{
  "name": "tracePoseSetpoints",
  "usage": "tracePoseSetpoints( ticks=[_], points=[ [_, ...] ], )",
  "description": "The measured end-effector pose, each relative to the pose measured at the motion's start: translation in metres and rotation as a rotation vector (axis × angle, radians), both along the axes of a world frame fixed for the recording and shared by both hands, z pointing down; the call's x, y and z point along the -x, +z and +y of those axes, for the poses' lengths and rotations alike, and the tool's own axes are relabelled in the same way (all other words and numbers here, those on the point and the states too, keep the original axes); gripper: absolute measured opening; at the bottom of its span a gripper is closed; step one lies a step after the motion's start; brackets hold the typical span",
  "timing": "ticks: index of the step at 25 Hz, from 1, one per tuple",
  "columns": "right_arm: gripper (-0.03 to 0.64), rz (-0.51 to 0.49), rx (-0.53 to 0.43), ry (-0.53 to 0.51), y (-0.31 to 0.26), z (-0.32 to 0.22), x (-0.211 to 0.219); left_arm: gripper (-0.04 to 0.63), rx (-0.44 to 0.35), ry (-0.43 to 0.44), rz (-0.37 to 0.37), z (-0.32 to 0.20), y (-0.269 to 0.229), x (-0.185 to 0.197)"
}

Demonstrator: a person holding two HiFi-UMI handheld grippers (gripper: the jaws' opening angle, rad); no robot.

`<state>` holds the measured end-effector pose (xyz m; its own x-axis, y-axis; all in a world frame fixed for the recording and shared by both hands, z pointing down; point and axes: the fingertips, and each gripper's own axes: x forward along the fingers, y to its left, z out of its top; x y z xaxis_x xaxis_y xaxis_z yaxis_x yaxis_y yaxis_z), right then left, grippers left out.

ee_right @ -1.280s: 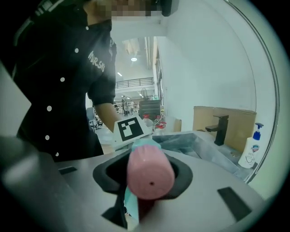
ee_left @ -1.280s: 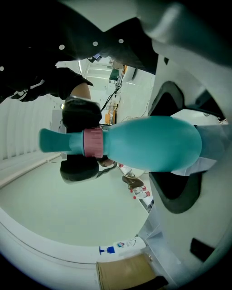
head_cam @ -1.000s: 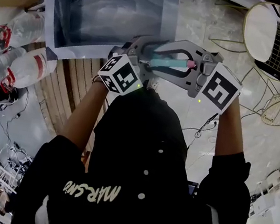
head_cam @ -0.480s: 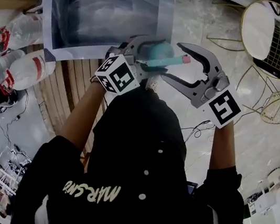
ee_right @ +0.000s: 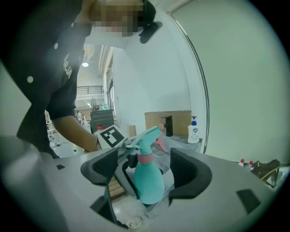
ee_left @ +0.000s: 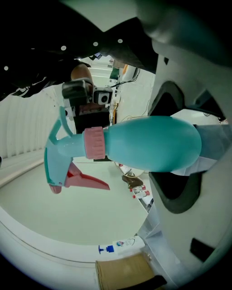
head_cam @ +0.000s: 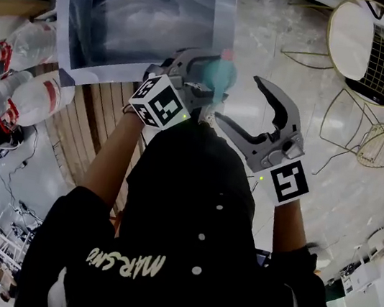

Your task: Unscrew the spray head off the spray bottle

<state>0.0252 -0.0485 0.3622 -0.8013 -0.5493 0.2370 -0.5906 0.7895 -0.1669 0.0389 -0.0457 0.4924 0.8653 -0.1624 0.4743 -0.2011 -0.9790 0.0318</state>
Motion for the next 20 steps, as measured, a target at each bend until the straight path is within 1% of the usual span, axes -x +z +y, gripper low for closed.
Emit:
tracePoseSetpoints(
  ticks=[4,5,8,9,11,13,15,16,17,20],
  points=[
    [0.371,0.075,-0.012,0.148,0.008,0.005,0.012,0.388,-0.004,-0.003,0.001,0.000,-0.001,-0.001],
    [0.370,0.109,-0.011,0.172,0.011,0.003,0.016,0.388,-0.004,-0.007,0.002,0.000,-0.001,0.000],
    [0.364,0.290,0.001,0.190,0.026,-0.001,0.024,0.388,-0.003,-0.014,0.000,0.000,-0.001,-0.001],
    [0.357,0.317,-0.003,0.217,0.028,-0.004,0.027,0.388,-0.004,-0.016,-0.002,0.000,-0.001,-0.001],
    [0.333,0.341,-0.015,0.275,0.030,-0.014,0.030,0.388,-0.004,-0.020,-0.004,-0.001,-0.001,0.000],
    [0.310,0.366,-0.042,0.302,0.031,-0.020,0.032,0.388,-0.004,-0.024,-0.004,-0.001,-0.001,-0.001],
    [0.254,0.388,-0.081,0.323,0.030,-0.025,0.032,0.388,-0.005,-0.025,-0.005,-0.001,-0.001,-0.002],
    [0.212,0.397,-0.097,0.333,0.030,-0.027,0.032,0.388,-0.006,-0.025,-0.006,-0.001,-0.001,-0.002],
    [0.182,0.404,-0.110,0.339,0.029,-0.028,0.032,0.388,-0.006,-0.026,-0.007,-0.001,-0.001,-0.002],
    [0.156,0.419,-0.145,0.317,0.029,-0.028,0.036,0.388,-0.006,-0.027,-0.010,-0.001,-0.001,-0.001]
  ],
)
